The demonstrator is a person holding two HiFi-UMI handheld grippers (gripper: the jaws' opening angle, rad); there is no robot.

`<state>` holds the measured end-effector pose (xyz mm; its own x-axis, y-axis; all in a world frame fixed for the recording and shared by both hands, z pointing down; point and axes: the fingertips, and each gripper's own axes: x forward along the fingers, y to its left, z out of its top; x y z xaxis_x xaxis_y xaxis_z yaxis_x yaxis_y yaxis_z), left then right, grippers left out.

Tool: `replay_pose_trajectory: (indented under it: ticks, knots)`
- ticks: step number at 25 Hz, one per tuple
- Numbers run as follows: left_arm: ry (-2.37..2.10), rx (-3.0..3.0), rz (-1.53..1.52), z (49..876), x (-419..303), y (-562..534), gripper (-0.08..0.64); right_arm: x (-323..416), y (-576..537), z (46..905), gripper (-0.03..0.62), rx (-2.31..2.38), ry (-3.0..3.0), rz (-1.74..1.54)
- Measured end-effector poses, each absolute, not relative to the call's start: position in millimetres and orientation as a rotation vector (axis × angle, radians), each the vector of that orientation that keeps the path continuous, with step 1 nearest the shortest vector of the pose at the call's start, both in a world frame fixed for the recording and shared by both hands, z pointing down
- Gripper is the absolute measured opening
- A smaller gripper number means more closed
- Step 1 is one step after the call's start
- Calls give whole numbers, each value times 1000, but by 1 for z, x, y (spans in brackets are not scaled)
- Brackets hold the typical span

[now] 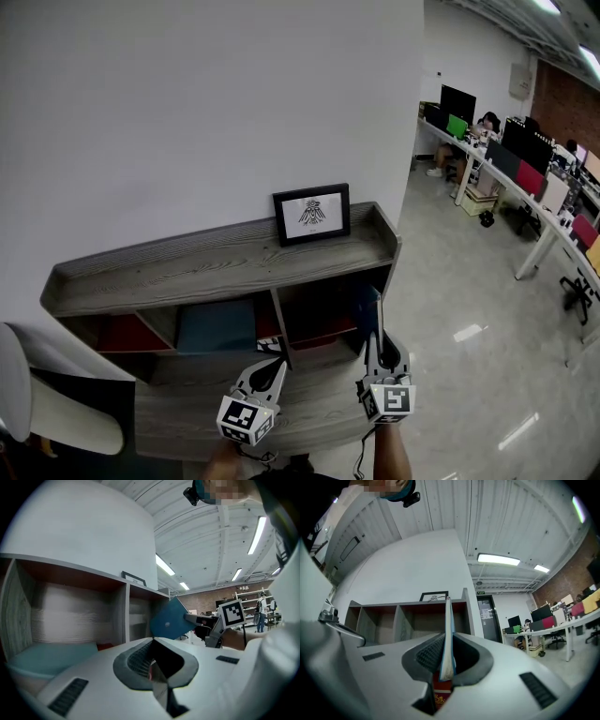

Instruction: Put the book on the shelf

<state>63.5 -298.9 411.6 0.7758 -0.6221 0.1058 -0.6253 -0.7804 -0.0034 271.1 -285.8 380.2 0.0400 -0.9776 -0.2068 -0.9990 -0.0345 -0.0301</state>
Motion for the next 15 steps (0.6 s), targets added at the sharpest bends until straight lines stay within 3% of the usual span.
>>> replay_pose_trajectory:
  ticks: [15]
  knots:
    - [-956, 2890, 199, 436, 72, -315, 5, 279, -296, 441, 61, -2232, 2026, 8]
